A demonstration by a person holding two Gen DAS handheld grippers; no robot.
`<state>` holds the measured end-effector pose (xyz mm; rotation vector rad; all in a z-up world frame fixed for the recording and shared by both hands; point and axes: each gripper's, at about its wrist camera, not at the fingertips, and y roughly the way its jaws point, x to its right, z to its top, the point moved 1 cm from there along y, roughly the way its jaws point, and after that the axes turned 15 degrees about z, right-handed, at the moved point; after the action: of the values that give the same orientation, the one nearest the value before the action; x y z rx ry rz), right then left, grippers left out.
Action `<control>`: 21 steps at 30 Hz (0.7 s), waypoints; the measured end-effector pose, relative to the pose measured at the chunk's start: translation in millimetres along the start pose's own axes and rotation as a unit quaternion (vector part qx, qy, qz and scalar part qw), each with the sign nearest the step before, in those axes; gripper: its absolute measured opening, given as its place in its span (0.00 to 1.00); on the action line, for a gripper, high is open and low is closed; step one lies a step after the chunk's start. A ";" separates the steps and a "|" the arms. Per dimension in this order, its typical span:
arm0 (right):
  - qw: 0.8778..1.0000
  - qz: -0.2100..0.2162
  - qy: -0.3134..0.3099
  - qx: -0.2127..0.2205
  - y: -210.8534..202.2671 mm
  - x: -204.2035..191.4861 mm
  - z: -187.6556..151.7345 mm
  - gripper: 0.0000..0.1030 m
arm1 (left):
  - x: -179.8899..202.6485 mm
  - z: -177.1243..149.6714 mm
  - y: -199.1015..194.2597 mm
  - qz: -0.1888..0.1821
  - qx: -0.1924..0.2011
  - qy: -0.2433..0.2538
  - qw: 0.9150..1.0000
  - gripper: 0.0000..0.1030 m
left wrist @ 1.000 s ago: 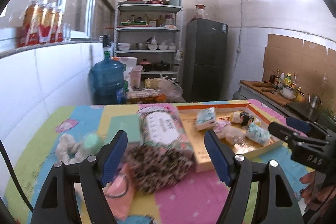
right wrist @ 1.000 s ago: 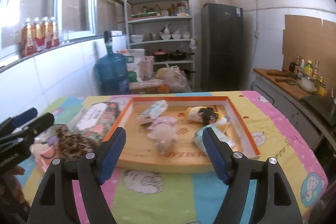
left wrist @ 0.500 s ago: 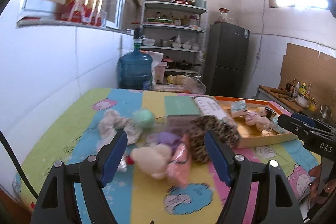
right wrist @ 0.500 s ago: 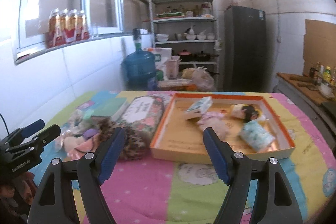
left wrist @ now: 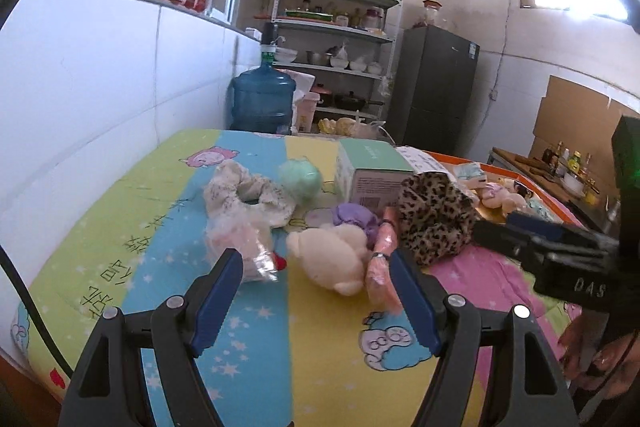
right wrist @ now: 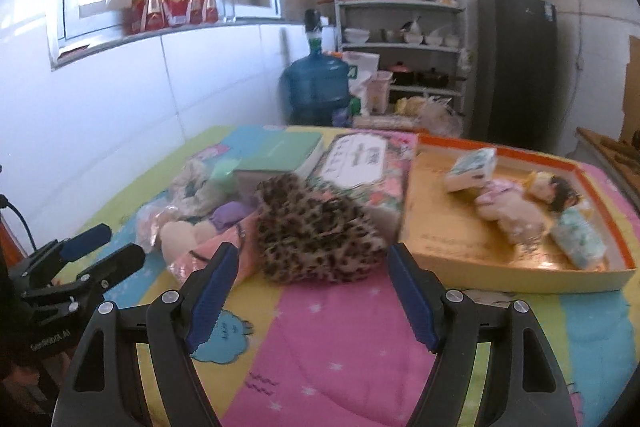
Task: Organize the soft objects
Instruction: 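Grasp the clear plastic bag with the left tool while the right tool grasps the pink bag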
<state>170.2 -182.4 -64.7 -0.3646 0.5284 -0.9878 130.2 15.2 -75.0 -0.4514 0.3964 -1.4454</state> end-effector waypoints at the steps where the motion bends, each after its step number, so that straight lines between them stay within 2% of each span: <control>1: 1.000 0.014 0.003 -0.007 5.8 -3.4 -2.2 0.75 | -4.9 0.0 1.4 0.003 -0.001 -0.005 1.000 0.73; 5: 0.996 0.069 0.011 -0.050 34.4 -21.5 -13.9 0.75 | -26.9 0.0 2.9 0.024 0.001 -0.028 0.999 0.73; 9: 0.989 0.114 0.062 -0.067 56.3 -23.3 -18.3 0.76 | -48.2 0.9 4.3 0.046 0.003 -0.045 0.998 0.73; 12: 0.981 0.144 0.112 -0.068 65.6 -17.8 -18.5 0.76 | -57.8 1.5 6.8 0.051 0.004 -0.048 0.998 0.73; 15: 0.973 0.154 0.156 -0.067 74.4 -10.7 -18.9 0.76 | -64.1 3.1 10.3 0.050 0.004 -0.048 0.998 0.73; 21: 0.953 0.173 0.248 -0.033 78.6 9.4 -16.9 0.76 | -63.8 10.1 18.7 0.033 -0.004 -0.043 0.998 0.73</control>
<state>218.8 -151.5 -121.6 -0.0699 1.0466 -0.7160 145.6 80.7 -76.9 -0.5011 0.3443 -1.3555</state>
